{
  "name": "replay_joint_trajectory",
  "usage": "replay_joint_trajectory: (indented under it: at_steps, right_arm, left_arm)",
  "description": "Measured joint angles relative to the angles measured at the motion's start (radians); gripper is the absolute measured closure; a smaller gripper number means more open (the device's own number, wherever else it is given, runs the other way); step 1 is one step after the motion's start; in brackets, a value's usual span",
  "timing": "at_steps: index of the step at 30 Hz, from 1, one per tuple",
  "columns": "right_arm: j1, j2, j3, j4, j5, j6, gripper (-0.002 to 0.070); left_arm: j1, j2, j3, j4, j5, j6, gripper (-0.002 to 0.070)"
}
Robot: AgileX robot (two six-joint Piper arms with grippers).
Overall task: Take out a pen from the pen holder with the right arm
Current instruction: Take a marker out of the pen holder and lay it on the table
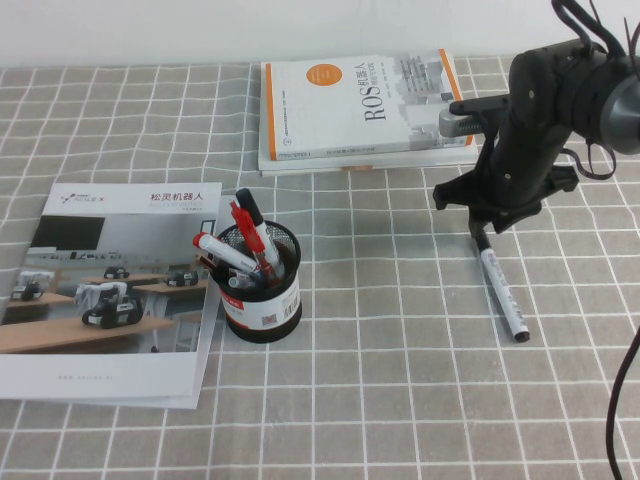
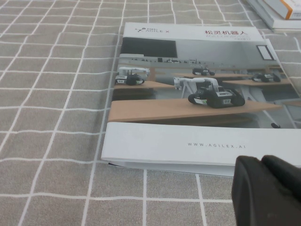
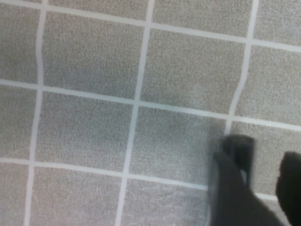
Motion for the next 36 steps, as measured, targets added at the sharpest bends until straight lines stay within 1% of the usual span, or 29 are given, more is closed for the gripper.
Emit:
replay_joint_trajectory:
  at_steps: [2, 5, 13, 18, 21, 23, 25, 27, 30, 36]
  right_arm:
    - [0.000, 0.000, 0.000, 0.000, -0.001, 0.000, 0.0452]
    - [0.000, 0.000, 0.000, 0.000, -0.004, 0.000, 0.0426]
    - [0.000, -0.006, 0.000, 0.002, -0.004, 0.000, 0.0417]
    - [0.000, -0.073, 0.000, -0.006, 0.010, 0.000, 0.0423]
    - [0.015, -0.136, 0.005, -0.026, 0.020, 0.000, 0.0465]
    - [0.031, -0.184, 0.028, -0.034, 0.025, -0.013, 0.0517]
    - [0.052, -0.245, 0.070, -0.034, 0.029, -0.035, 0.0597]
    - [0.071, -0.309, 0.123, -0.034, 0.021, -0.044, 0.0646]
    - [0.091, -0.434, 0.227, -0.034, -0.016, -0.045, 0.0675]
    - [0.107, -0.674, 0.416, -0.032, -0.040, -0.046, 0.0687]
  left_arm:
    - [0.000, 0.000, 0.000, 0.000, 0.000, 0.000, 0.0678]
    - [0.000, 0.000, 0.000, 0.000, 0.000, 0.000, 0.0678]
    - [0.000, 0.000, 0.000, 0.000, 0.000, 0.000, 0.0678]
    - [0.000, 0.000, 0.000, 0.000, 0.000, 0.000, 0.0678]
    - [0.000, 0.000, 0.000, 0.000, 0.000, 0.000, 0.0678]
    - [0.000, 0.000, 0.000, 0.000, 0.000, 0.000, 0.0678]
    - [0.000, 0.000, 0.000, 0.000, 0.000, 0.000, 0.0678]
    - [0.000, 0.000, 0.000, 0.000, 0.000, 0.000, 0.0678]
    - [0.000, 0.000, 0.000, 0.000, 0.000, 0.000, 0.0678]
    - [0.000, 0.000, 0.000, 0.000, 0.000, 0.000, 0.0678]
